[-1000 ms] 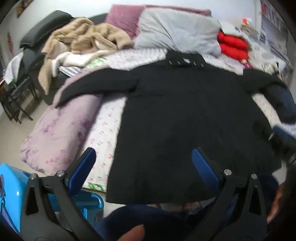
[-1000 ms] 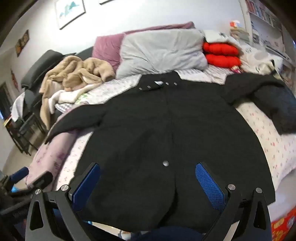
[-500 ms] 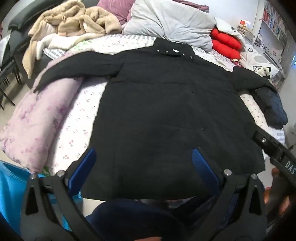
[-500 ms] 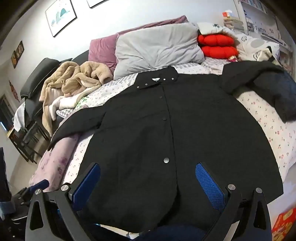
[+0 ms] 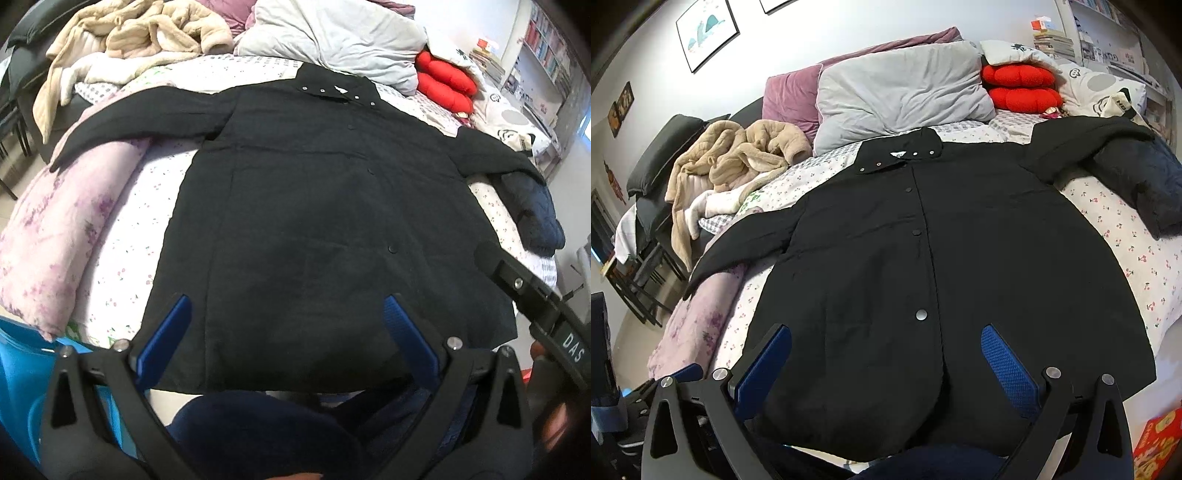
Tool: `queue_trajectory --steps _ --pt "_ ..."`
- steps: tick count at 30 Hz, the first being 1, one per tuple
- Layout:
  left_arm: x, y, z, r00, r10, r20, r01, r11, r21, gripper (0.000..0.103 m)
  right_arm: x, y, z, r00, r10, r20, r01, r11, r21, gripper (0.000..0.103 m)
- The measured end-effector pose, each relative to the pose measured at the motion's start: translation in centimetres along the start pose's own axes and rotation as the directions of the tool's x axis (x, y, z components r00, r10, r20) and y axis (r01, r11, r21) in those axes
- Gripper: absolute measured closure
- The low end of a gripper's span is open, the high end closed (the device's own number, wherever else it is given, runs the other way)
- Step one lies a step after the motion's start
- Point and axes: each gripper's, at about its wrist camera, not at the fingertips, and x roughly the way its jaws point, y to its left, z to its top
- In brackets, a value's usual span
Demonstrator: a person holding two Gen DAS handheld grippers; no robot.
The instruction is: Fold large clothes
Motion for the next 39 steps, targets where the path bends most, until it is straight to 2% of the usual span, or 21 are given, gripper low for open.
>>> queue_trajectory --steps 14,22,28,39 --pt "0.06 -0.41 0.01 1.000 -0.009 -0.006 0.009 1.000 0.006 0.000 -0.02 -0.17 -0.28 1.000 -0.015 0.006 0.016 1.000 -0.009 0.000" --pt "0.22 -0.06 0.10 0.999 -0.039 -0.014 0.039 0.999 -0.009 0.000 -0.06 0.21 -0.22 0.999 -0.037 0.010 0.037 0.999 -0.022 0.000" --pt "0.19 -0.58 -0.01 1.000 -0.013 -0.004 0.013 1.000 0.001 0.000 -0.15 0.08 -0.26 0.999 -0.042 0.015 0.043 0.999 -0.024 0.000" --pt "0.25 -0.67 -0.08 1.000 -0.008 -0.003 0.008 1.000 0.004 0.000 -0.16 0.09 -0.24 0.999 -0.043 0.018 0.043 0.999 -0.027 0.000"
